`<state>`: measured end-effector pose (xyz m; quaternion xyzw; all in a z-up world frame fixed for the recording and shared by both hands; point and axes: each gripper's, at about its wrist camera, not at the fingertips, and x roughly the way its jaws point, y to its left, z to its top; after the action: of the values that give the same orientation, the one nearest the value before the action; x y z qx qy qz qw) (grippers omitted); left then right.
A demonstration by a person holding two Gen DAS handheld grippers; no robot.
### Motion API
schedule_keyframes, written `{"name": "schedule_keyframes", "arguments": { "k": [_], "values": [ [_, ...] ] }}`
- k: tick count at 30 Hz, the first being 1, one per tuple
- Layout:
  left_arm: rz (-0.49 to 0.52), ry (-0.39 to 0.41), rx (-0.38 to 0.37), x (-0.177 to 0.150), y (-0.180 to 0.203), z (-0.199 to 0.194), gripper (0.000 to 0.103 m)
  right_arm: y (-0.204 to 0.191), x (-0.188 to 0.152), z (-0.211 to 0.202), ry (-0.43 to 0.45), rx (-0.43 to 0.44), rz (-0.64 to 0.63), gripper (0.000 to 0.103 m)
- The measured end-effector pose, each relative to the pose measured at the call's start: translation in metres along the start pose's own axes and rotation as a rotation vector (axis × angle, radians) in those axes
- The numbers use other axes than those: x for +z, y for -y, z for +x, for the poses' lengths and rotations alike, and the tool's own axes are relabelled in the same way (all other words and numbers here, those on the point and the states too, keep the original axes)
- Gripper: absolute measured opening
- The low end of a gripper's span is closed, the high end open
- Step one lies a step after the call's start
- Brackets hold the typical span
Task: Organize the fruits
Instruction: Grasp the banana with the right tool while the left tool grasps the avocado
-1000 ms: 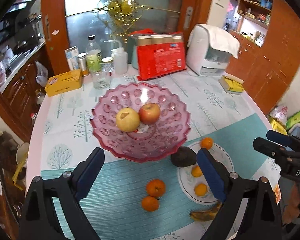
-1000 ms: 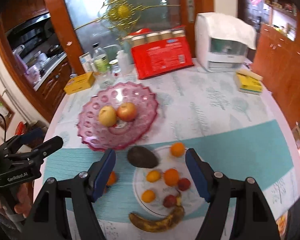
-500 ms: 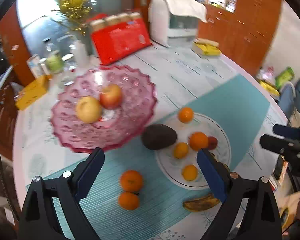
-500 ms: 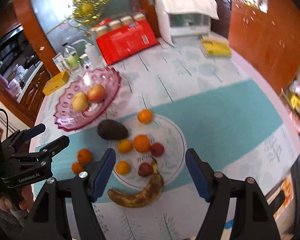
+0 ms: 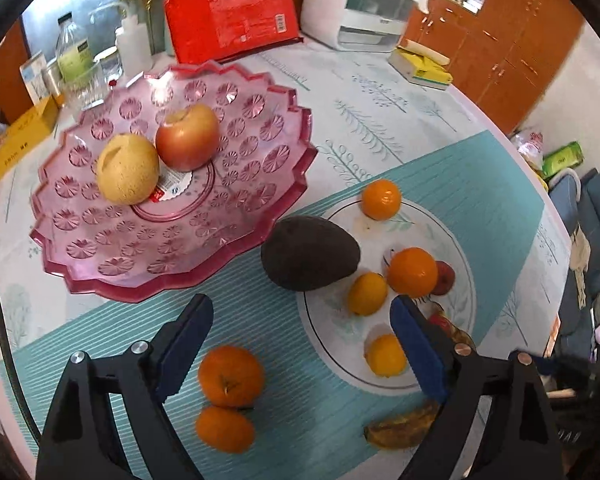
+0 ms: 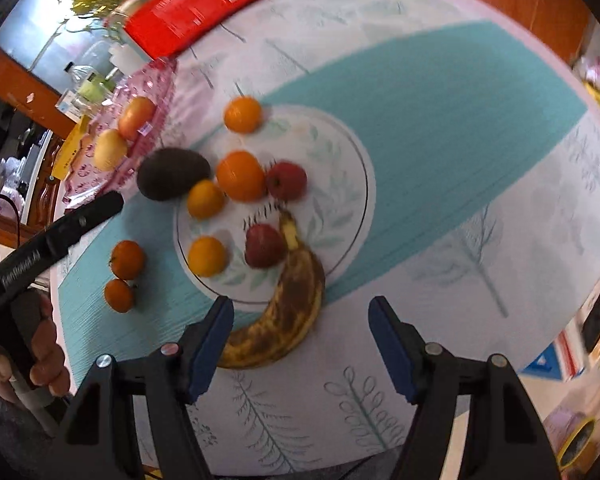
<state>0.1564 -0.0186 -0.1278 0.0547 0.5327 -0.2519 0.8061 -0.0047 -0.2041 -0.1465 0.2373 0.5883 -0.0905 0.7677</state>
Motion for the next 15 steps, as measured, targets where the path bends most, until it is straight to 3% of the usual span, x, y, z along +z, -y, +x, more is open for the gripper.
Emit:
{"name": "schedule_keyframes", "arguments": {
  "k": [9, 15],
  "values": [
    [-0.058, -0.013, -0.010, 0.003, 0.000, 0.027, 0.088, 0.001, -0.007, 0.031, -0.076, 0.004, 0.045, 0.059],
    [-0.126, -0.013, -0.015, 0.009, -0.007, 0.038, 0.088, -0.005, -0.006, 0.038, -0.073, -0.008, 0.035, 0.055]
  ]
}}
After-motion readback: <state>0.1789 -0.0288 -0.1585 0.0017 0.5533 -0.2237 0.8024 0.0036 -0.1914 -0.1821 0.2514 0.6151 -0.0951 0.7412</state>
